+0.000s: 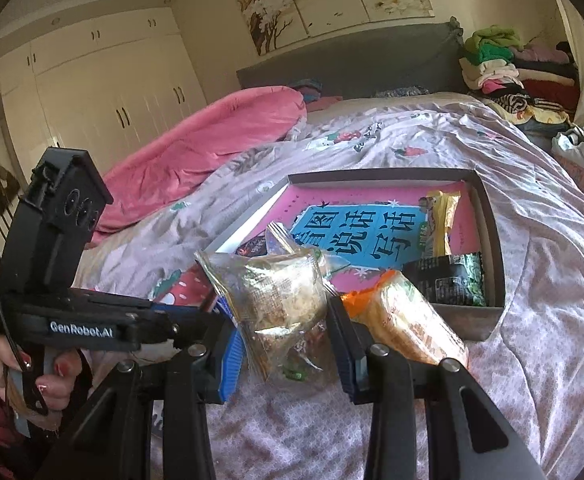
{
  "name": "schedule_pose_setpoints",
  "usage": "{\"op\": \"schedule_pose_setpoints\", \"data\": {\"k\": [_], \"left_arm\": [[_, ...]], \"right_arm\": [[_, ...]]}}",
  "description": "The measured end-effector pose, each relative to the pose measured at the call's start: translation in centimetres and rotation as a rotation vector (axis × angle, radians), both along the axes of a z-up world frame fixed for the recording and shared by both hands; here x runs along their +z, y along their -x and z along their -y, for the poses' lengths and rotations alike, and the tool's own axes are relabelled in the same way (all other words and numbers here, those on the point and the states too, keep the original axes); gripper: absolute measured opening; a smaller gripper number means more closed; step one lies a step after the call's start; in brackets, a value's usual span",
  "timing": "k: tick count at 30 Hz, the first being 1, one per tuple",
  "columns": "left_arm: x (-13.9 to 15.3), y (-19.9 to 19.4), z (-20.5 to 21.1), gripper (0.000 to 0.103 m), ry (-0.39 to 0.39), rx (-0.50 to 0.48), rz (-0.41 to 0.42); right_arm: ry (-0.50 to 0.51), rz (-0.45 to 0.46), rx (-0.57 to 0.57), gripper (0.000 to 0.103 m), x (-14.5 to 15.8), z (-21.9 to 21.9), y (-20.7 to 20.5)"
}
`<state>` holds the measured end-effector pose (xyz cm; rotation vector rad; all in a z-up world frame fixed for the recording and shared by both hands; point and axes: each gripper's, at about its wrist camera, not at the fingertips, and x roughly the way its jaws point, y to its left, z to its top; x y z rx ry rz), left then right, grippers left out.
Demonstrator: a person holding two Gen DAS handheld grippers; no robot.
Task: Organize snacks
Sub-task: 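Lift the Snickers bar with the left gripper while the right gripper lifts the pastry bag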
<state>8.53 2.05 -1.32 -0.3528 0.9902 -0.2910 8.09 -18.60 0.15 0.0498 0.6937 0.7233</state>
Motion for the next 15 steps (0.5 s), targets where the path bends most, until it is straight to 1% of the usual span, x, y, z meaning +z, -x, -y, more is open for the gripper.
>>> {"op": "schedule_pose_setpoints", "data": {"k": [5, 15], "left_arm": [[1.2, 0.1, -0.9, 0.017, 0.006, 0.027, 0.025], [3.0, -0.2, -1.5, 0.017, -0.009, 0.058, 0.066]], "right_arm": [[-0.041, 0.007, -0.003, 0.04, 0.6, 0.5, 0.1], [-0.058, 0.019, -0.036, 0.04, 1.0, 1.2, -0.2]]}}
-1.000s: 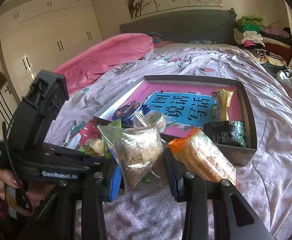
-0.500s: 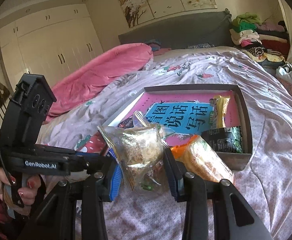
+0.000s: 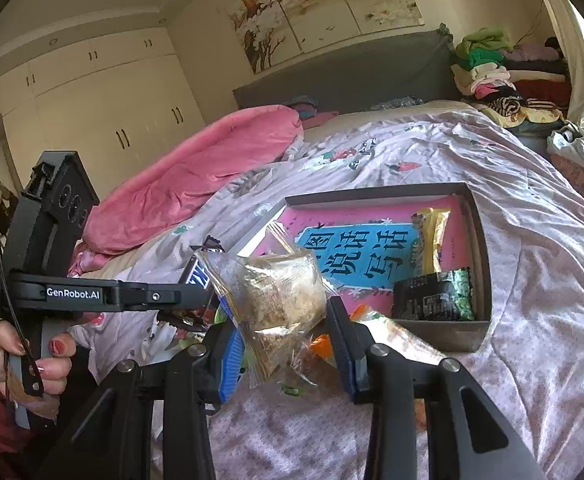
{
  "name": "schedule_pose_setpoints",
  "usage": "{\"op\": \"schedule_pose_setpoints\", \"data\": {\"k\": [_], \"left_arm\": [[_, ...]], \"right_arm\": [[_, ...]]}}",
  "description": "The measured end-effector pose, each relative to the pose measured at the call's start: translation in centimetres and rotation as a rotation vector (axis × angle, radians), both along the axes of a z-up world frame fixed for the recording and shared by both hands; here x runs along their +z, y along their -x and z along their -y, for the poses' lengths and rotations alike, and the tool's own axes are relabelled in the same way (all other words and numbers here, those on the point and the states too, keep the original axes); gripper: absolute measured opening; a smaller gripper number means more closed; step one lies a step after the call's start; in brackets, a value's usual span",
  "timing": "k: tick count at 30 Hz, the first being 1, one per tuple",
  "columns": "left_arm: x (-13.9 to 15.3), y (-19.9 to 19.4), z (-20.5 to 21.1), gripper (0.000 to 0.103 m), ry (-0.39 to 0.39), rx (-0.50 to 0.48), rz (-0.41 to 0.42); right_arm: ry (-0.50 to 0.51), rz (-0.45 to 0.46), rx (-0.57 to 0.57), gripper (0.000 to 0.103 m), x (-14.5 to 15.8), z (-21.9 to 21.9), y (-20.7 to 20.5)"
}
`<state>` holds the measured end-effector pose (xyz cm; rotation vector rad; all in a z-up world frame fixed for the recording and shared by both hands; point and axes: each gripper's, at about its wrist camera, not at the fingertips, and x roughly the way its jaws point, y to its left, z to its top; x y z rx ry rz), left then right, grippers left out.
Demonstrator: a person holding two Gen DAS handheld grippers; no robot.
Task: Organize snacks
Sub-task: 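Lift the Snickers bar with the left gripper while the right gripper lifts the pastry bag, then hold the Snickers bar above the tray while the right gripper holds the pastry bag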
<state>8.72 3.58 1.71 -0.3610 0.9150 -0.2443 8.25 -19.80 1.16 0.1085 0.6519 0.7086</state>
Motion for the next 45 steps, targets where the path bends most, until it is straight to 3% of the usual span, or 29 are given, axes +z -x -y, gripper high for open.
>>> {"op": "schedule_pose_setpoints", "data": {"k": [23, 45], "left_arm": [[1.3, -2.7, 0.8, 0.017, -0.037, 0.018, 0.039], [-0.8, -6.4, 1.4, 0.017, -0.066, 0.029, 0.004]], "right_arm": [[-0.018, 0.01, -0.08, 0.04, 0.5, 1.4, -1.3], [-0.014, 0.017, -0.119, 0.04, 0.5, 1.8, -2.9]]}}
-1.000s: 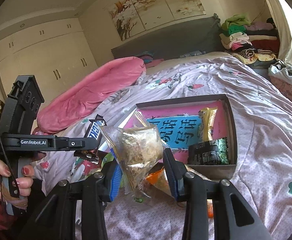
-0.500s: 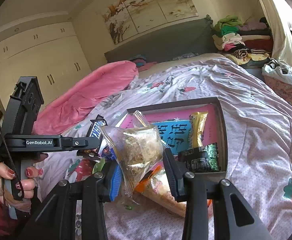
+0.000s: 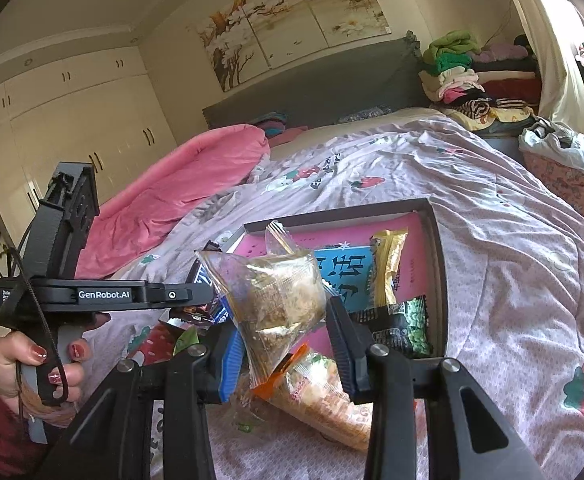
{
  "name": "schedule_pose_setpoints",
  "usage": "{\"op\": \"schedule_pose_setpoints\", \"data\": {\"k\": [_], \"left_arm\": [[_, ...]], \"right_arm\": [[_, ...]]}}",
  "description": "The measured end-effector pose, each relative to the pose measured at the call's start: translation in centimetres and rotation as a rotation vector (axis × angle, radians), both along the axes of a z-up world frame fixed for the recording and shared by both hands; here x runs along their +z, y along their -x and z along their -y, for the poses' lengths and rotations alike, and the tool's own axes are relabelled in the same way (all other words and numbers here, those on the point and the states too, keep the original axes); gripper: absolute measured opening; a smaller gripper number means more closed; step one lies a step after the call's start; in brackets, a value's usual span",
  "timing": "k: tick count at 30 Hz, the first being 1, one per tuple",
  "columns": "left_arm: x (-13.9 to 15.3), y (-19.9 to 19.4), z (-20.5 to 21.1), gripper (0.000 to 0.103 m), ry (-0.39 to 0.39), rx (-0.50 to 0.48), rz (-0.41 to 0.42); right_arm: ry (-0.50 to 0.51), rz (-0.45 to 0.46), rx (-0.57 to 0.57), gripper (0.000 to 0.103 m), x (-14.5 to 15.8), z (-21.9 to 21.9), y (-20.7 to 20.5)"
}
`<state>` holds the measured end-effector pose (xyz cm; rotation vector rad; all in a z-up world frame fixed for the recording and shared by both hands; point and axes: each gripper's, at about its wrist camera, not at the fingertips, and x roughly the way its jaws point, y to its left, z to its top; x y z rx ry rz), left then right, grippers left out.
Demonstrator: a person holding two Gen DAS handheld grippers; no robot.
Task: Organize snacks
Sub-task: 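Hold the Snickers bar above the tray while the right gripper holds the pastry bag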
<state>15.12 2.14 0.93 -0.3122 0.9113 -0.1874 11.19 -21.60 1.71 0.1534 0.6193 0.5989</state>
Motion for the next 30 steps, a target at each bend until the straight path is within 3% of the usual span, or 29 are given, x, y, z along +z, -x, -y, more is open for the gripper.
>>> {"op": "schedule_pose_setpoints", "data": {"k": [30], "left_arm": [[-2.2, -1.5, -0.2, 0.017, -0.022, 0.009, -0.053]], "right_arm": [[0.039, -0.028, 0.002, 0.04, -1.6, -1.0, -2.9]]}}
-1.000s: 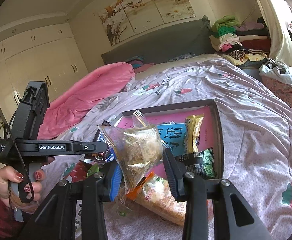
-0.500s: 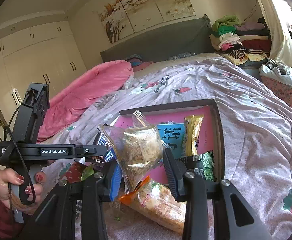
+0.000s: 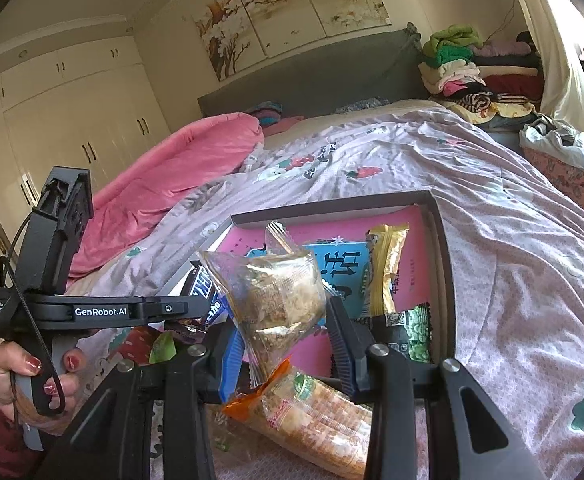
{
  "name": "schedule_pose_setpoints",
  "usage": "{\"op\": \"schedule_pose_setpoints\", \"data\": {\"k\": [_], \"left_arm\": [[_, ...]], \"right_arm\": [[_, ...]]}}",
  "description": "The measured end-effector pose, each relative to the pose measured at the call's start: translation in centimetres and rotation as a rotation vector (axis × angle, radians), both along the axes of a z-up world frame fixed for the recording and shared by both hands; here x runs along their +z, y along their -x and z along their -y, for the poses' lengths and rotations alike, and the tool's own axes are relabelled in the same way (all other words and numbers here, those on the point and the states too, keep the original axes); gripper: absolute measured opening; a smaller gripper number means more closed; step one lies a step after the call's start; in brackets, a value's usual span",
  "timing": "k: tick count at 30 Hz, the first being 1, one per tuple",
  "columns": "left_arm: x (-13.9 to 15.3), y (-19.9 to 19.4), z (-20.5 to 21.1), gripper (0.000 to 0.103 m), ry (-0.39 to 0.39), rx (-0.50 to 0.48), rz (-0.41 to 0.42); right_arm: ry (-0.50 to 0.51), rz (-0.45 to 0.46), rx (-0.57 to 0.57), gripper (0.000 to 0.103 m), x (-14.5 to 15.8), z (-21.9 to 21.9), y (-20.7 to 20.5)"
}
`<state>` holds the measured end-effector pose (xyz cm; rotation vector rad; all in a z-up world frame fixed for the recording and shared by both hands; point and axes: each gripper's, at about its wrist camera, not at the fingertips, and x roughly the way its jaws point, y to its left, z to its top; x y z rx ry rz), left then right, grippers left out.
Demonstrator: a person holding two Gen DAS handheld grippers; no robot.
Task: Organize snacks
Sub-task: 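Hold the Snickers bar above the tray while the right gripper holds the pastry bag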
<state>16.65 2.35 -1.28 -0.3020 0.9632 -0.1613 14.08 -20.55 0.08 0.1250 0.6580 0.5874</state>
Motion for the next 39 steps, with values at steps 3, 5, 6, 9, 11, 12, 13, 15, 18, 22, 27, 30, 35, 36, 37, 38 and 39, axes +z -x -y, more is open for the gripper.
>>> {"op": "schedule_pose_setpoints", "data": {"k": [3, 5, 6, 9, 11, 12, 13, 15, 18, 22, 27, 30, 35, 36, 37, 38, 39], "left_arm": [[-0.1, -0.1, 0.1, 0.017, -0.002, -0.001, -0.002], [-0.2, -0.1, 0.1, 0.017, -0.004, -0.002, -0.005], [-0.2, -0.1, 0.2, 0.017, -0.005, -0.003, -0.005], [-0.4, -0.1, 0.3, 0.017, -0.009, -0.004, -0.008], [-0.5, -0.1, 0.3, 0.017, -0.01, -0.005, -0.01], [-0.5, -0.1, 0.3, 0.017, -0.01, -0.005, -0.009], [-0.5, -0.1, 0.4, 0.017, -0.011, -0.006, -0.009], [-0.6, -0.1, 0.3, 0.017, -0.009, -0.005, -0.01], [-0.5, -0.1, 0.3, 0.017, -0.01, -0.006, -0.009], [-0.7, -0.1, 0.5, 0.017, -0.012, -0.009, -0.014], [-0.7, 0.0, 0.5, 0.017, -0.012, -0.008, -0.015], [-0.7, 0.0, 0.5, 0.017, -0.012, -0.01, -0.015], [-0.8, 0.0, 0.6, 0.017, -0.012, -0.01, -0.018], [-0.9, 0.0, 0.6, 0.017, -0.011, -0.011, -0.019], [-0.9, 0.0, 0.5, 0.017, -0.011, -0.011, -0.02], [-0.9, 0.0, 0.5, 0.017, -0.011, -0.011, -0.02], [-0.9, 0.0, 0.5, 0.017, -0.011, -0.011, -0.02]], "right_arm": [[0.005, -0.005, 0.002, 0.04, -0.3, -0.1, -0.3], [0.011, -0.009, 0.0, 0.04, -0.4, -0.2, -0.5], [0.013, -0.009, -0.001, 0.04, -0.5, -0.3, -0.5], [0.026, -0.007, -0.007, 0.04, -0.6, -0.4, -0.6], [0.034, -0.008, -0.011, 0.04, -0.7, -0.5, -0.6], [0.037, -0.014, -0.009, 0.04, -0.8, -0.6, -0.7], [0.04, -0.017, -0.011, 0.04, -0.9, -0.6, -0.8], [0.047, -0.022, -0.01, 0.04, -1.0, -0.8, -0.9], [0.057, -0.033, -0.01, 0.04, -1.3, -0.9, -1.1], [0.067, -0.047, -0.008, 0.04, -1.7, -1.1, -1.3], [0.079, -0.047, 0.002, 0.04, -2.0, -1.4, -1.1], [0.09, -0.056, 0.008, 0.04, -2.2, -1.6, -1.1], [0.101, -0.059, 0.023, 0.04, -2.4, -1.9, -0.9], [0.098, -0.061, 0.028, 0.04, -2.5, -1.9, -0.9], [0.099, -0.062, 0.029, 0.04, -2.5, -1.9, -0.8], [0.101, -0.062, 0.031, 0.04, -2.5, -2.0, -0.8], [0.102, -0.062, 0.032, 0.04, -2.6, -2.0, -0.7]]}}
